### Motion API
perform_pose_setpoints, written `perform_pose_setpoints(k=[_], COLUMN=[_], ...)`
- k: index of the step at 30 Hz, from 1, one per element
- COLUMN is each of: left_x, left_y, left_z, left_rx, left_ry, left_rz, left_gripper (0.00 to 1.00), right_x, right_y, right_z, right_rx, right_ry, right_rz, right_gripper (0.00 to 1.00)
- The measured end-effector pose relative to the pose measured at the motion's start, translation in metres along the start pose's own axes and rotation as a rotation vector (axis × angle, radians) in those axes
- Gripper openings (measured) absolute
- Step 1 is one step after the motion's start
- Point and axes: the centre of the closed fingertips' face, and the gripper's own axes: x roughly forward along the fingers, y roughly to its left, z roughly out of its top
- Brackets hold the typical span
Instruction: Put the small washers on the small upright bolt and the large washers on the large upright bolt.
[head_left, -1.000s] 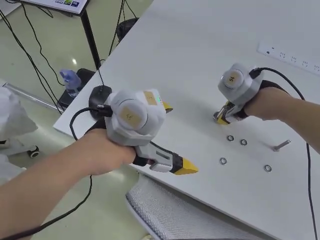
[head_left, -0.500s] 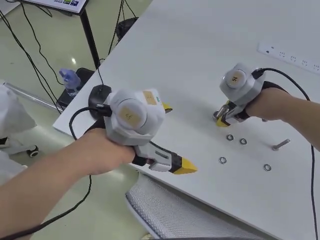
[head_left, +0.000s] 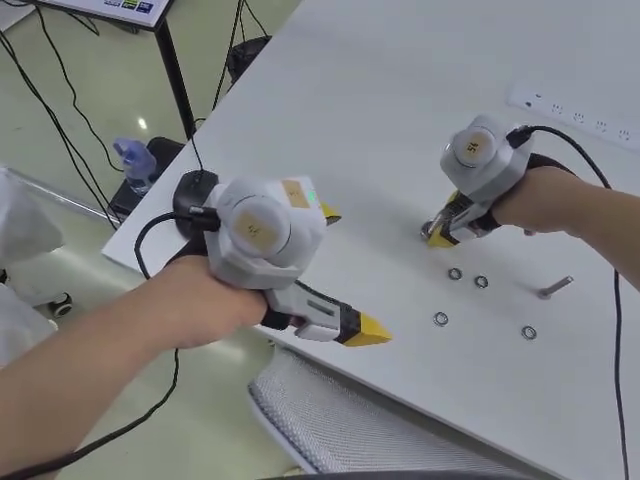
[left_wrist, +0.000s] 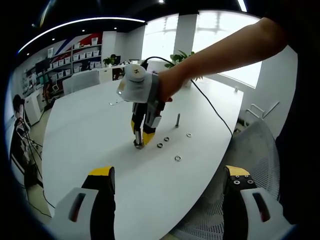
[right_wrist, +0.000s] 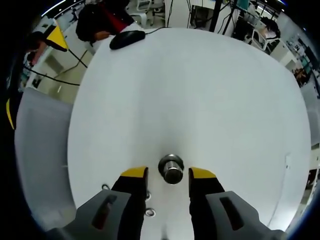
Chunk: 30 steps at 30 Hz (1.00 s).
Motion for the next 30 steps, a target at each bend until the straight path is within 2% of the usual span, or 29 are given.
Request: perform_pose_setpoints(k=[14,22,24,30], left_x=[-0.002,-0.005,-0.006,-0.007], left_y=[-0.005,-0.006,-0.006,-0.006], left_z=[0.002,0.003,0.003,0.005], left_rx=[0.022,0.033,0.034,0.043], left_ry=[0.003,0.005,0.006,0.006], left_rz=[-0.009,-0.014,-0.014,-0.014], left_gripper=[0.89,0.88,0.88,0.88], right_x=[-0.039,-0.045,-0.044,-0.048], right_y=[0.010,0.017,0.014,0.023], right_z=[0.007,0.008,0.008,0.008], right_rx=[0.003,-0.007,-0.006,-0.028], right_ry=[-0.064,-0.063,-0.068,-0.079], right_rz=[-0.020,-0.021,-0.022,-0.016], right_gripper=[0.33,0.32,0.33,0.33])
